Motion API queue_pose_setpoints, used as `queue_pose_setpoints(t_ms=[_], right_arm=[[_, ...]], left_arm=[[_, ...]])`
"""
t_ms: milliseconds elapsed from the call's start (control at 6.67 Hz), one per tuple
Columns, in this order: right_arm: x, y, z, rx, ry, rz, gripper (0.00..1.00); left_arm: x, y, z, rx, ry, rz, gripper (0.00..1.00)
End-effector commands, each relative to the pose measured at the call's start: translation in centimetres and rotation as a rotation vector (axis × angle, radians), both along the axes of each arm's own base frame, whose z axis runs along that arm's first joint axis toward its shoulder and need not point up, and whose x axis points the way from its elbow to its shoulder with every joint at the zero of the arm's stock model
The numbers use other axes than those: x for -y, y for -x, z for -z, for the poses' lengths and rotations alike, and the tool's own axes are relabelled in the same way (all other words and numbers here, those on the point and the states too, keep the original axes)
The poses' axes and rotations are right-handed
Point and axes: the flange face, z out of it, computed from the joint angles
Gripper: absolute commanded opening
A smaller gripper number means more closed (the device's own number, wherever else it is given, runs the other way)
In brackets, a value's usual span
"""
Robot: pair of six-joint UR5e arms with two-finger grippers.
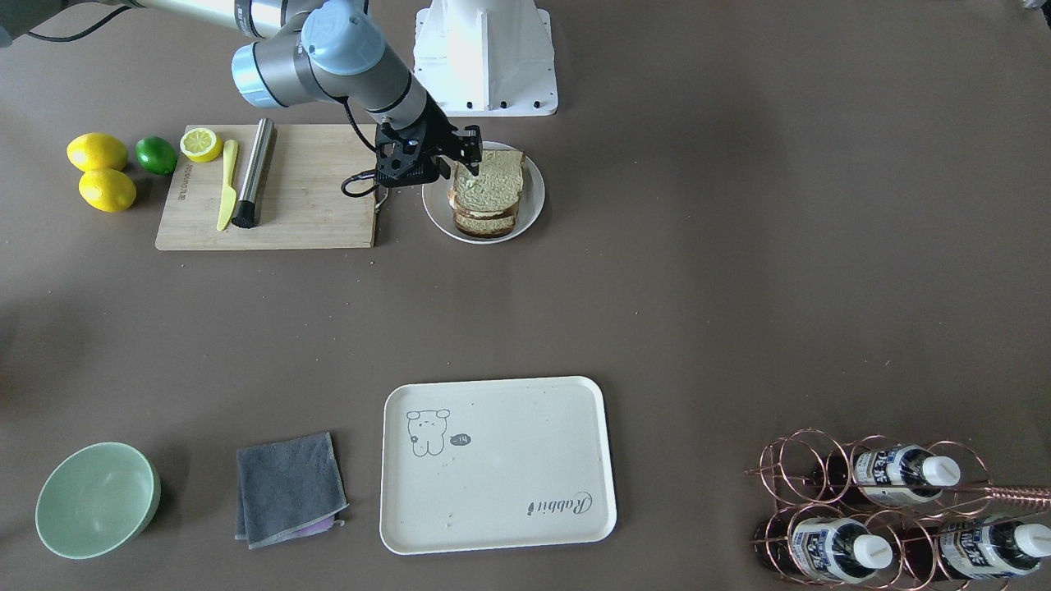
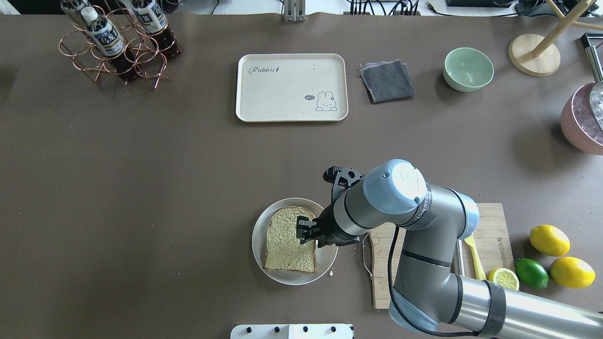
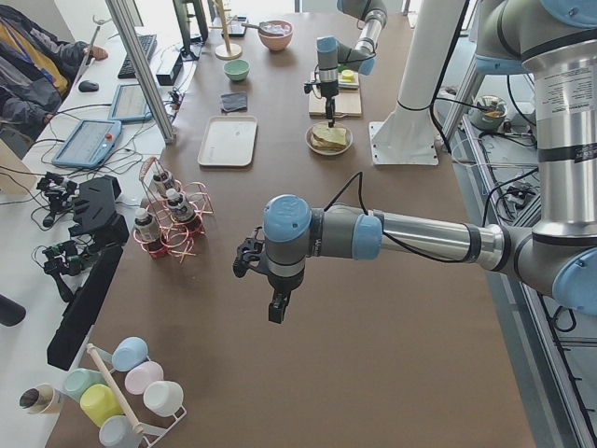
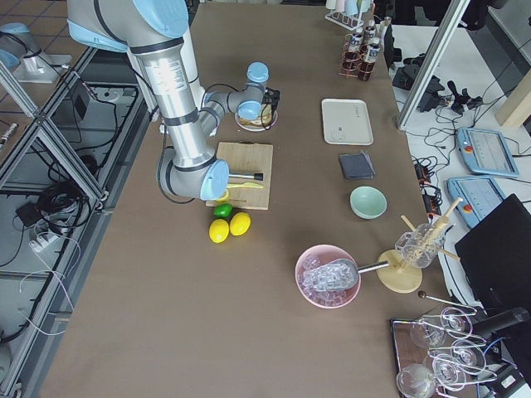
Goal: Make sandwich and place on tray
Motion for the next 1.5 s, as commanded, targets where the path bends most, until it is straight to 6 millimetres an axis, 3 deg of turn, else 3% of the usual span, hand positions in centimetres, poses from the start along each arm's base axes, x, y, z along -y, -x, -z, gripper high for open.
queue_pose_setpoints(t_ms=[0, 300, 450, 600, 900, 1200, 1350], right_arm=[[2.2, -2.9, 0.3, 0.016, 0.003, -0.035, 1.0], [5.8, -8.6, -0.6, 0.024, 0.026, -0.076, 1.0], [7.8, -11.0, -1.8, 0.018, 0.004, -0.062, 1.0], [9.4, -13.6, -3.9, 0.007, -0.045, -0.037, 1.0], [11.9, -19.5, -9.4, -0.026, -0.11, 0.004, 1.0], [12.6, -23.5, -15.0, -0.072, -0.175, 0.041, 1.0], [12.5, -25.1, -17.4, -0.096, -0.212, 0.063, 1.0]], left_arm=[[1.1, -5.3, 2.4, -0.091, 0.06, 0.09, 0.97], [1.0, -14.0, 6.5, -0.225, 0.067, 0.116, 0.98], [-0.2, -19.7, 8.7, -0.299, 0.107, 0.116, 0.98], [-0.8, -24.9, 11.6, -0.349, 0.122, 0.108, 0.97], [-4.8, -38.4, 18.6, -0.365, 0.102, 0.115, 0.97], [-9.1, -49.8, 25.9, -0.393, 0.147, 0.08, 0.96], [-9.9, -55.1, 29.9, -0.378, 0.13, 0.064, 0.93]])
